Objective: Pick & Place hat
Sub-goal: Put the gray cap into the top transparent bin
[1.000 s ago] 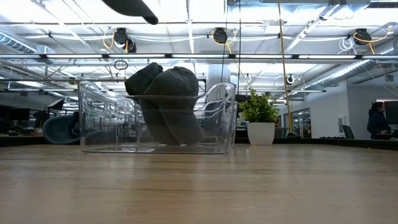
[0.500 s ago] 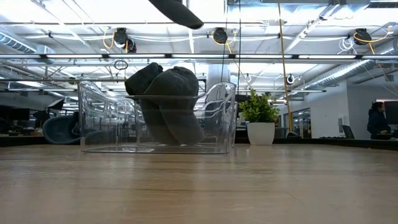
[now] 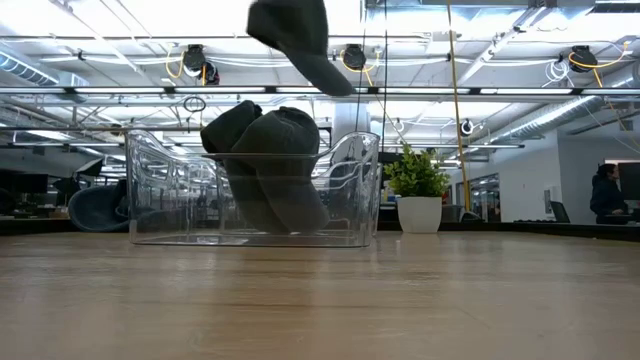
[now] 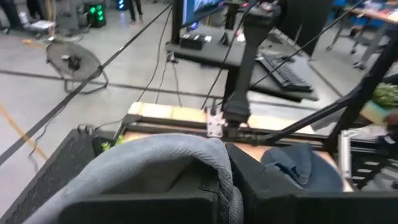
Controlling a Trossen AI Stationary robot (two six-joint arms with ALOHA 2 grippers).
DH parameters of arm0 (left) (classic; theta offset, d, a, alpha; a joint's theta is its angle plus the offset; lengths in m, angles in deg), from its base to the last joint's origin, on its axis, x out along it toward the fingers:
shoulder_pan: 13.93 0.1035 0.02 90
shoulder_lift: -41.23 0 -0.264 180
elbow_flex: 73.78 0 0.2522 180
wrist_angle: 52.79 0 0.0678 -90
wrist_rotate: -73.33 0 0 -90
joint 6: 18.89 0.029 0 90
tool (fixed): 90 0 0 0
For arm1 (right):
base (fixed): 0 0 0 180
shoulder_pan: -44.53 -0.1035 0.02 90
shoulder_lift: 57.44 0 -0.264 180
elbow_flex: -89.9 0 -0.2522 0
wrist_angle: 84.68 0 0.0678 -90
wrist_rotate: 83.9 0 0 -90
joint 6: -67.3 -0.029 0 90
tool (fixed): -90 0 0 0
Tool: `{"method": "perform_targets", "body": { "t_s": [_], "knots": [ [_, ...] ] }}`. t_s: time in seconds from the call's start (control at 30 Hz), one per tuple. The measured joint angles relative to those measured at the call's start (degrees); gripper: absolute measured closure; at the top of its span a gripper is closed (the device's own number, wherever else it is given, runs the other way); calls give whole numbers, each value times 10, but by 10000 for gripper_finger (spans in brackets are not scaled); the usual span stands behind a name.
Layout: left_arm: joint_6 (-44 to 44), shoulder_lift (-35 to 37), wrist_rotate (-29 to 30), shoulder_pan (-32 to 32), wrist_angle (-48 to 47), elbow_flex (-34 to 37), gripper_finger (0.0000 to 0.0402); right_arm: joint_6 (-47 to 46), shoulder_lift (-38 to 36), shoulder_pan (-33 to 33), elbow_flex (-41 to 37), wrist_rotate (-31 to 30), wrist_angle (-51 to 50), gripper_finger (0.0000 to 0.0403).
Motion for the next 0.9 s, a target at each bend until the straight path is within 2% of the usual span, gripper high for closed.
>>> {"method": "perform_targets", "body": {
  "t_s": [0.23,0.4,0.47,0.67,0.8,0.9],
  "knots": [
    [-1,-48,82,-21,13,0,391,0,0,0,0,0,12,159],
    [-10,-81,95,-34,31,0,391,4,0,0,0,0,12,160],
    [-15,-92,117,-41,30,0,391,14,0,0,0,0,12,160],
    [-15,-119,157,-48,14,0,391,24,0,0,0,0,12,158],
    [-21,-127,195,-48,-34,0,391,24,0,0,0,0,12,160],
    [-23,-132,197,-48,-69,0,391,25,0,0,0,0,14,159]
  ]
}}
